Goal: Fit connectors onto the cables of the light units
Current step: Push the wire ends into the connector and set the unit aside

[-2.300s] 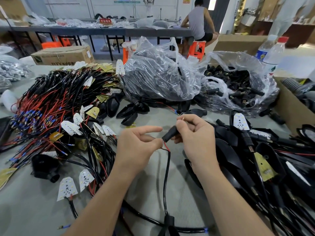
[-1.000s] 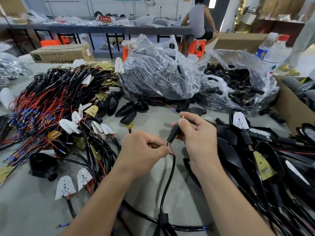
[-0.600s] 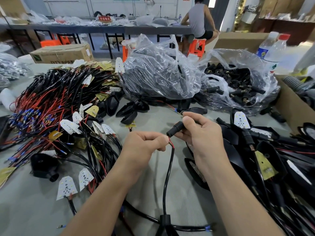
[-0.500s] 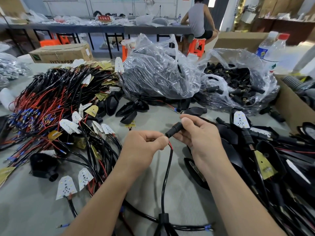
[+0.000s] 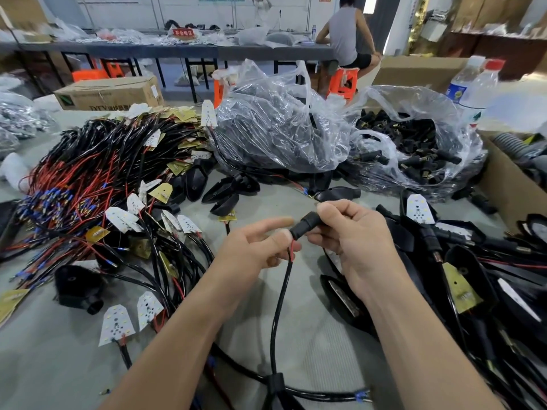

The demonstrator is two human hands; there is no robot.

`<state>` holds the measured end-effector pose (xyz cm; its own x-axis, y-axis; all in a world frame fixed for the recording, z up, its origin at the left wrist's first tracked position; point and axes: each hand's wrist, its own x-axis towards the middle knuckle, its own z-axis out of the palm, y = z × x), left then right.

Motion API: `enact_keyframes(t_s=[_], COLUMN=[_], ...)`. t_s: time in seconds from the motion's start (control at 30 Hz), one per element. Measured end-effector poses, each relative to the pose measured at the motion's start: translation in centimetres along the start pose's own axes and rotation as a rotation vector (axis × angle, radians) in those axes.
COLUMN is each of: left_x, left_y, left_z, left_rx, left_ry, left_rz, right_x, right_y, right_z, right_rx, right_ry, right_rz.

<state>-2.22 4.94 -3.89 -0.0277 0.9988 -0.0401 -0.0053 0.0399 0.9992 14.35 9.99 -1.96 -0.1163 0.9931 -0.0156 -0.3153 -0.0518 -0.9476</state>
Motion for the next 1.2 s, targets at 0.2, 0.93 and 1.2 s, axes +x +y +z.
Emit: enact_keyframes(t_s=[0.2,0.93,1.2], left_x=[0.1,-0.3,-1.2], left_y=[0.8,-0.3,0.9], left_z=[0.7,0.5,-2.0], left_rx=[-0.16,0.541,-0.05], left_ry=[-0.084,-0.082,-0.681], left_rz=[-0.122,0.062,-0.195], right_x=[0.0,0.3,1.0], right_y=[-0.3,-0.2,-3.0], right_z=[-0.6,0.5,-2.1], right_rx=[-0.199,-0.191,0.181], right_ry=[-0.073,0.363,0.48], right_rz=[-0.027,-0.393,-0.327])
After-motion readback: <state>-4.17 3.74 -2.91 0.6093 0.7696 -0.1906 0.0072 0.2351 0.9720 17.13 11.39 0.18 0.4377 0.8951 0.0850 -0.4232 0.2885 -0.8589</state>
